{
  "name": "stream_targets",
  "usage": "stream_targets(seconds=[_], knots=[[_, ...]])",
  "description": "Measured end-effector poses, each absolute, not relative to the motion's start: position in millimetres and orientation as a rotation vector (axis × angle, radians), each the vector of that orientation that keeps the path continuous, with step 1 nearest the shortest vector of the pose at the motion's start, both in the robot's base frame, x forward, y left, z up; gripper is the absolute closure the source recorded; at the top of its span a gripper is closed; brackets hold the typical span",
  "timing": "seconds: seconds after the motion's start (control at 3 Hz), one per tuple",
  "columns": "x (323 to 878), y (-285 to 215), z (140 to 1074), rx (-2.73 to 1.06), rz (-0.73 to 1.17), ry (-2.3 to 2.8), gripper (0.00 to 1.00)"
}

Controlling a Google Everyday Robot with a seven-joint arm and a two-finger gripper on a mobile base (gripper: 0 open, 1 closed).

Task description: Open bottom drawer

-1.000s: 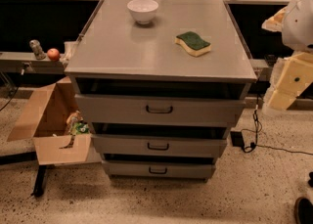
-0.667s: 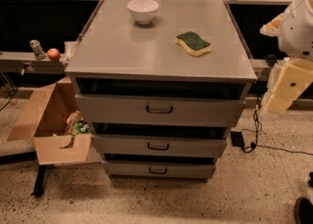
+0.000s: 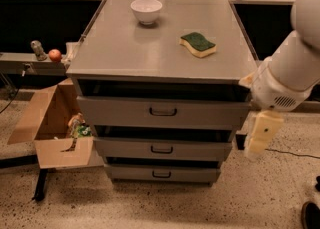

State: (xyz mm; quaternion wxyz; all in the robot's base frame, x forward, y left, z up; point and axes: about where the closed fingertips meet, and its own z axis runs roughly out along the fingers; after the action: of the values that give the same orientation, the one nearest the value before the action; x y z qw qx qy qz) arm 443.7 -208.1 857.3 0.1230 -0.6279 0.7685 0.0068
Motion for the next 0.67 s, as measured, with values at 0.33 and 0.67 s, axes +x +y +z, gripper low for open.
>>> stream_targets(seconds=[0.33,0.67], knots=[[427.9,-199.0,770.2,-1.884,0.230,2.278,0.00],[427.9,-199.0,770.2,-1.884,0.230,2.278,0.00]])
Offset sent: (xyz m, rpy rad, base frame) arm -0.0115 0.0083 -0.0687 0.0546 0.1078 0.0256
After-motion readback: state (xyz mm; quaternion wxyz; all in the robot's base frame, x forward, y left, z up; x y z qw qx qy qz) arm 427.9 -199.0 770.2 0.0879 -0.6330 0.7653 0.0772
